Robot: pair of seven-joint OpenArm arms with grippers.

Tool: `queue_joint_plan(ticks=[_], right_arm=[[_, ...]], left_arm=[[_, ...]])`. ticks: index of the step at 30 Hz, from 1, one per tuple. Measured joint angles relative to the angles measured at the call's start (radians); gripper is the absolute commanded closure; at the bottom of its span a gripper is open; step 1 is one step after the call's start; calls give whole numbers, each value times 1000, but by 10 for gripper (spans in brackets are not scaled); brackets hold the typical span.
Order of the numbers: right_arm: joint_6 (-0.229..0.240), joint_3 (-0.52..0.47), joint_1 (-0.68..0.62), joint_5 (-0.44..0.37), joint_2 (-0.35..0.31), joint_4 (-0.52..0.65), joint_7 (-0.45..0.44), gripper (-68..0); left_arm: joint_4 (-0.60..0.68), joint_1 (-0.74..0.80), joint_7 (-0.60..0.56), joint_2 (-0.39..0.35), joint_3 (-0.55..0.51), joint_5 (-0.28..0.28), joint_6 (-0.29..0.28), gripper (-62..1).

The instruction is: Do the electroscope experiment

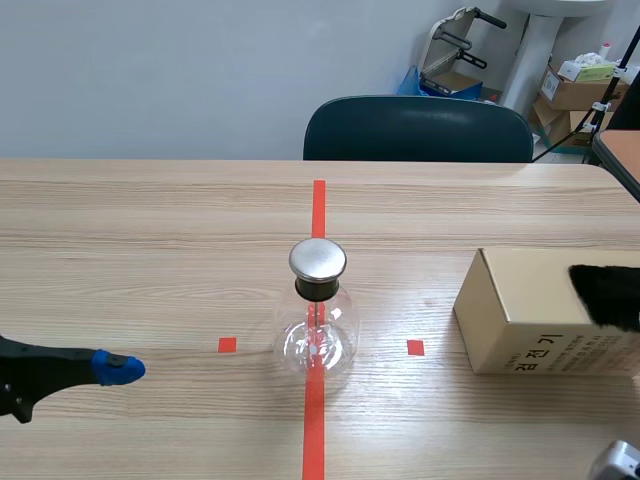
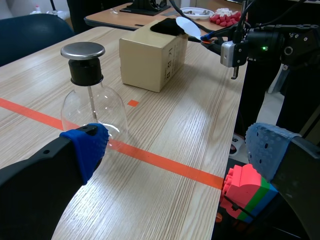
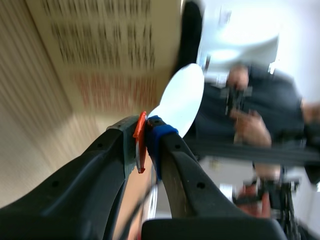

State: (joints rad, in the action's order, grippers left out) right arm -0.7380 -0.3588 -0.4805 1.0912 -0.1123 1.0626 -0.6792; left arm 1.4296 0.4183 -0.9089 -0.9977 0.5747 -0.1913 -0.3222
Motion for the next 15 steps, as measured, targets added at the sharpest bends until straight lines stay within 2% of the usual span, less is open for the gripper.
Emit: queue_joint_plan(ticks=[2,4,6,9,11,13,15], right_arm=[[1,1,0,5,-1,0,-126,-18],[1,2,0,12,4,0,-147,-18],[1,3,0,13,5,0,-85,-18],[0,3,0,3,4,0,101,-18],[1,0,-2,2,3,0,131,-18],[1,0,-3,17,1,0,61,-18],[0,0,-2,33,-2,0,-88,-18]], left_arm=[[0,0,0,0,0,0,0,-587],[0,0,0,0,0,0,0,-587],[0,0,0,0,0,0,0,-587],[0,0,-1,0,0,0,0,-587],[0,0,-1,0,0,0,0,-587],[0,0,-1,0,0,0,0,-587],[0,0,-1,0,0,0,0,-587]])
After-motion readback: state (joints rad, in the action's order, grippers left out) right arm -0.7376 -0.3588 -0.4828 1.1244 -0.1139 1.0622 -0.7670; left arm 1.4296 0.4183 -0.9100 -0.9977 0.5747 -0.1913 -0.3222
